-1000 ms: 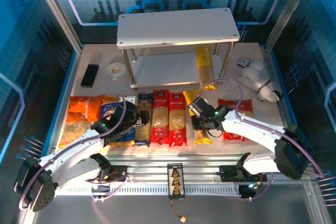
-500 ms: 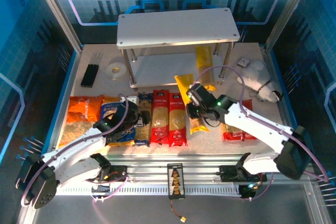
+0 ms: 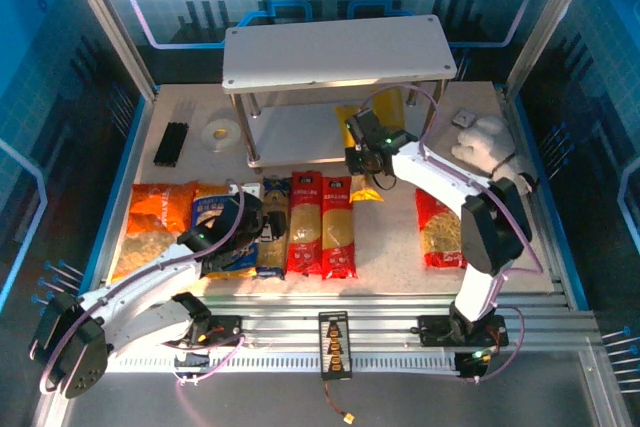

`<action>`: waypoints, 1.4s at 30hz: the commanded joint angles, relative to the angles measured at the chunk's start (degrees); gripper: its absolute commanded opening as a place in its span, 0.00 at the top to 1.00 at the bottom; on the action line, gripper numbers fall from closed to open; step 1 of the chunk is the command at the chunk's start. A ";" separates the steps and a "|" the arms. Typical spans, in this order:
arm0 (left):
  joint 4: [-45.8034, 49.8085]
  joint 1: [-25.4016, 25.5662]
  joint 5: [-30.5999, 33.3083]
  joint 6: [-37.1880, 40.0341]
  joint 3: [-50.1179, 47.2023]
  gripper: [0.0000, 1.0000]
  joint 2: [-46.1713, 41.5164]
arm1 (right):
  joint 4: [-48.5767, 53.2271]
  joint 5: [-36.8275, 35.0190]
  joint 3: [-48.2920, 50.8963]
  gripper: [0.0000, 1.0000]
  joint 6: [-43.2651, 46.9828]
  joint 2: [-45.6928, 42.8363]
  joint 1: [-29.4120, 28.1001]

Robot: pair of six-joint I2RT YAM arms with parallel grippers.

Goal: Place and organize the pasta boxes and bags onto the shelf

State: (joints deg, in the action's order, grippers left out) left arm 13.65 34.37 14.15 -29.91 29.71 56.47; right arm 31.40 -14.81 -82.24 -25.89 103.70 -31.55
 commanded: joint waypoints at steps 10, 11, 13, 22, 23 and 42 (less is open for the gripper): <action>0.35 0.41 1.12 1.07 0.61 0.31 -0.48 | -7.88 -3.71 -10.61 1.00 3.03 8.19 2.99; 0.39 0.42 1.14 1.02 0.61 0.31 -0.48 | -8.38 -3.97 -10.51 1.00 2.93 8.22 3.12; 0.37 0.38 1.10 0.97 0.55 0.31 -0.46 | -9.58 -4.35 -9.93 1.00 2.48 8.19 3.36; 1.01 0.43 1.18 1.05 0.69 0.31 -0.68 | -12.15 -5.99 -9.65 0.98 1.87 8.74 4.26; 1.04 0.41 1.23 1.06 0.70 0.31 -0.67 | -12.29 -6.08 -9.65 0.98 1.76 8.95 4.50; 2.03 0.36 1.58 1.35 0.70 0.29 -1.56 | -13.99 -7.48 -11.74 0.77 2.63 14.41 5.80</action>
State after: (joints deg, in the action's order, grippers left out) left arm 14.74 34.37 14.39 -29.82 29.71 55.77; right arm 22.59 -19.97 -91.64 -23.66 116.27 -26.55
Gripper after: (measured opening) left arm 0.699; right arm 0.268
